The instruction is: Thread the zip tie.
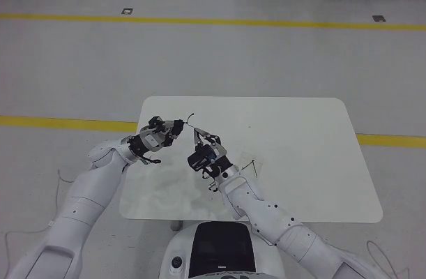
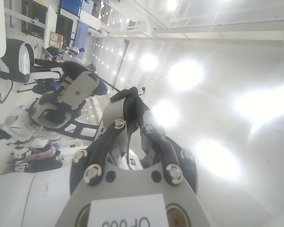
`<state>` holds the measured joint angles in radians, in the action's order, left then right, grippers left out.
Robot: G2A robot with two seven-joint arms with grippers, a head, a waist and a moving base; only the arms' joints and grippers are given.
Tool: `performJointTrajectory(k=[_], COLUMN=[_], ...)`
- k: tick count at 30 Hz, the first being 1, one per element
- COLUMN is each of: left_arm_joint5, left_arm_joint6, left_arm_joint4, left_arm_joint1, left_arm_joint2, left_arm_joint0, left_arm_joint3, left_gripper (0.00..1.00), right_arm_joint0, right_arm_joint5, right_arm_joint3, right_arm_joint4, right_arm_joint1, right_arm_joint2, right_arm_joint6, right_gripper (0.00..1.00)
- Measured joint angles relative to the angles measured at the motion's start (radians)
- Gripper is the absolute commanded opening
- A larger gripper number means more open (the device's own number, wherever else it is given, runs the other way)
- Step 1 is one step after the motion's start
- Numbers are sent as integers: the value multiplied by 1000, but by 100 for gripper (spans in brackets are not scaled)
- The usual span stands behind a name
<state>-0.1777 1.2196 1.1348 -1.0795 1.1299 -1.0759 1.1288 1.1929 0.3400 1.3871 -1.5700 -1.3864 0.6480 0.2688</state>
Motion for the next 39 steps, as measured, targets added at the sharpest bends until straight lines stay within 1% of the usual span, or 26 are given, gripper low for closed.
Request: performJointTrajectory(k=[22,39], left_arm_joint5=[0,0], left_arm_joint6=[0,0], left_arm_joint4=[0,0], left_arm_joint1=[0,0], left_arm_joint2=[0,0], left_arm_joint0=[0,0], left_arm_joint3=[0,0], left_gripper=[0,0], right_arm_joint0=[1,-11], right_arm_joint5=[0,0], right_arm_joint3=[-26,-48], right_arm_joint4=[0,0], right_arm_joint1=[-9,-16], right_arm_joint2=[1,-10], right_arm_joint6=[-14,-28], right_gripper=[0,0])
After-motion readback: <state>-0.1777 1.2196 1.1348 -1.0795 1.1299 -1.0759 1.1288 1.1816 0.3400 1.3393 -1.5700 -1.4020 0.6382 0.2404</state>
